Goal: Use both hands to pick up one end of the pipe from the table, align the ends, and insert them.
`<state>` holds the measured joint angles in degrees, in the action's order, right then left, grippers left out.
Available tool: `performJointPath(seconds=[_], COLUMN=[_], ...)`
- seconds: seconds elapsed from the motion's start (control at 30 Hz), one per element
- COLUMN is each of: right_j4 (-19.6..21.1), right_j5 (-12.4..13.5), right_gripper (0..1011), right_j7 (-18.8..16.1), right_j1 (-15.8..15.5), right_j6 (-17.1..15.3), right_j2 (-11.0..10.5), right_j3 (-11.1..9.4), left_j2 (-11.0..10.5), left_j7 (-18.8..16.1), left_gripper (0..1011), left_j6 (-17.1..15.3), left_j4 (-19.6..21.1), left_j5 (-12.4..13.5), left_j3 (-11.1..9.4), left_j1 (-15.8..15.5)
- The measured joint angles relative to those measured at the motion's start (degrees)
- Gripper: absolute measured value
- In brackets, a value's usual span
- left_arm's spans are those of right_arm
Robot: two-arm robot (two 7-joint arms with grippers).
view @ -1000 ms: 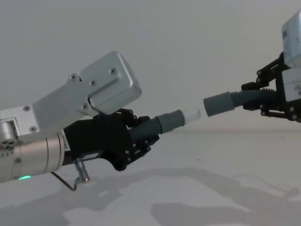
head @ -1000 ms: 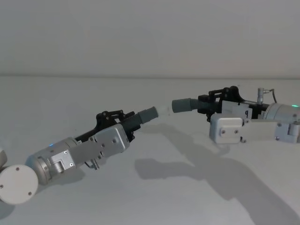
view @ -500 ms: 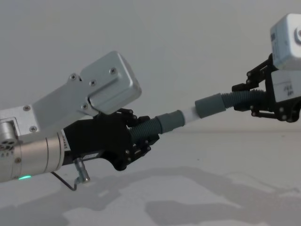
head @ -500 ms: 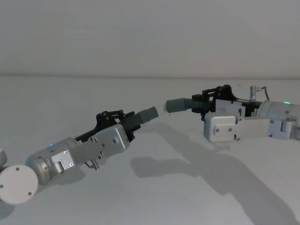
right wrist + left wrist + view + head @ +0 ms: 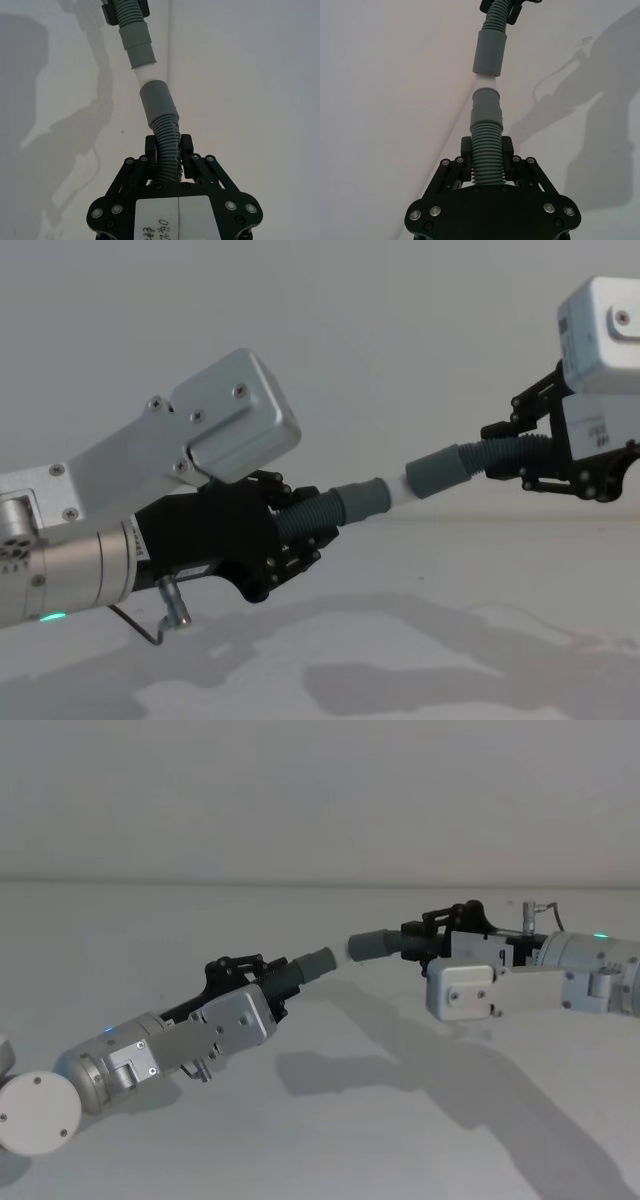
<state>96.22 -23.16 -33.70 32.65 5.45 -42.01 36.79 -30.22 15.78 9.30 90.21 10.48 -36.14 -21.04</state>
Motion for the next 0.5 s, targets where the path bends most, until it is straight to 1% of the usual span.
performJointPath(seconds=[0.5], right_j4=[-0.8], right_j5=[-0.3], right_gripper=[284], right_j7=[-0.7], right_j1=[-0.1], right_j6=[0.0], right_j2=[0.8], right_j3=[-0.4], left_j2=[0.0], left_j7=[0.0], left_gripper=[339], left_j6=[0.0], left_j4=[0.0], left_j5=[0.0], left_j3=[0.0], left_j1=[0.0])
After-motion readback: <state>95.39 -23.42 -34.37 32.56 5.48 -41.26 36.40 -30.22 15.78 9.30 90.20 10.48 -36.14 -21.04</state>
